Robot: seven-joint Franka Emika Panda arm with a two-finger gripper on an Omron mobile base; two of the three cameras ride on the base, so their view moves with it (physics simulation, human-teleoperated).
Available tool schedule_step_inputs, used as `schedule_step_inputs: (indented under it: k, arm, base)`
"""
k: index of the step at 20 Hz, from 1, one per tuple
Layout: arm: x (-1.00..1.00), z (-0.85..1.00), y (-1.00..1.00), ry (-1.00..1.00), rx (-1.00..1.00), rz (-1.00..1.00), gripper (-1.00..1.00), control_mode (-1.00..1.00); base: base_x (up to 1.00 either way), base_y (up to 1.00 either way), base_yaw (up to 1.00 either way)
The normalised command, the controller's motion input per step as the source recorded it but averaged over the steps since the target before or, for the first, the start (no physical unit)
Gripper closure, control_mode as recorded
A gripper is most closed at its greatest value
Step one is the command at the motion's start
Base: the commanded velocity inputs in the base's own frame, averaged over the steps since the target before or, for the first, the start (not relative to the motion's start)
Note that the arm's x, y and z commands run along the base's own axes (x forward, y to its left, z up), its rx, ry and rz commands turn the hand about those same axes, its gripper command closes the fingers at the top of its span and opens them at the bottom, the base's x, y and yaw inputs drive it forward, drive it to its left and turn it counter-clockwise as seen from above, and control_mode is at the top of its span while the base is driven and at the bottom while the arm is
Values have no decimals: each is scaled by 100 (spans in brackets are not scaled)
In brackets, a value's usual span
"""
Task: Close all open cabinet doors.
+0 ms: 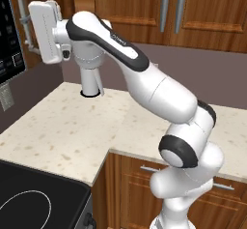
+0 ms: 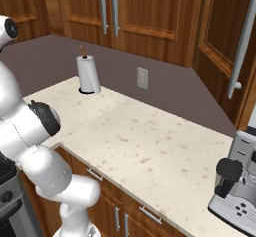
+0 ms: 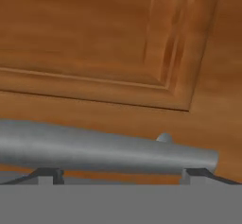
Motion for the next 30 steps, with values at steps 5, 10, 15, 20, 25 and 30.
schedule_step_inputs:
  k: [5, 10, 15, 20, 25, 30]
  arm:
    - [28, -2, 40, 0, -4, 0, -100, -100]
    - [21, -11, 14, 0, -1, 0, -100, -100]
    - [24, -17, 2, 0, 0, 0, -100, -100]
    - [28, -23, 0, 0, 0, 0, -100, -100]
    - [13, -19, -8, 1, 0, 0, -100, -100]
    - [-24, 0, -11, 1, 2, 0, -100, -100]
  base:
    - [0, 0, 0]
    - [0, 0, 0]
    - [0, 0, 0]
    - [0, 0, 0]
    - [0, 0, 0]
    - [0, 0, 0]
